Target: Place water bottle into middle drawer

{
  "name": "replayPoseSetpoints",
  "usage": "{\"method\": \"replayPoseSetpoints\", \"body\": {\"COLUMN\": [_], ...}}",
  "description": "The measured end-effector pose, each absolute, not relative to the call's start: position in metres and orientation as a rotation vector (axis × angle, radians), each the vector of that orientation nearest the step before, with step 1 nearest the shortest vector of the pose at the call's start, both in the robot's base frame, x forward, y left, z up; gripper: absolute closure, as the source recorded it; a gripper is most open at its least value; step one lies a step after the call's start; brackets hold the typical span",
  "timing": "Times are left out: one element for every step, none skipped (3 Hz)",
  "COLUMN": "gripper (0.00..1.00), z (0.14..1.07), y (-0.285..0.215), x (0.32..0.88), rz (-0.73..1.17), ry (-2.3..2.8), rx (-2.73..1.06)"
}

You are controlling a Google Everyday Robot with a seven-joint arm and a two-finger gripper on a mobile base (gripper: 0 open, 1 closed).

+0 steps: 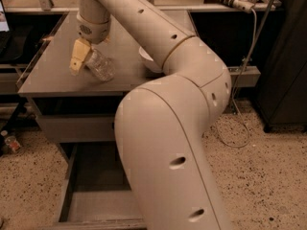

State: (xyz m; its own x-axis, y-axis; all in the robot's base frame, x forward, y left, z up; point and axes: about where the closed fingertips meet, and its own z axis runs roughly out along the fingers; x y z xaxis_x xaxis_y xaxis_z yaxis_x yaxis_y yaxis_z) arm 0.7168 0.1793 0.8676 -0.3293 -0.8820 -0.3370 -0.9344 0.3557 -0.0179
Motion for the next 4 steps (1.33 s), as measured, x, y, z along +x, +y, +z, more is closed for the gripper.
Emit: {"method": "replayPoseSetpoints", "body": {"gripper": [0.00,0.00,0.19,0.42], "z": [0.857,0.839,0.837,0.837], "y": [0.175,0.174,0.178,0.178], "x": [0.732,0.744,0.747,0.747], "rz": [0.256,0.279,0.282,0.282], "ry": [2.373,2.410,2.400,2.400], "rx": [-1.574,-1.545,-1.539,-1.539]}}
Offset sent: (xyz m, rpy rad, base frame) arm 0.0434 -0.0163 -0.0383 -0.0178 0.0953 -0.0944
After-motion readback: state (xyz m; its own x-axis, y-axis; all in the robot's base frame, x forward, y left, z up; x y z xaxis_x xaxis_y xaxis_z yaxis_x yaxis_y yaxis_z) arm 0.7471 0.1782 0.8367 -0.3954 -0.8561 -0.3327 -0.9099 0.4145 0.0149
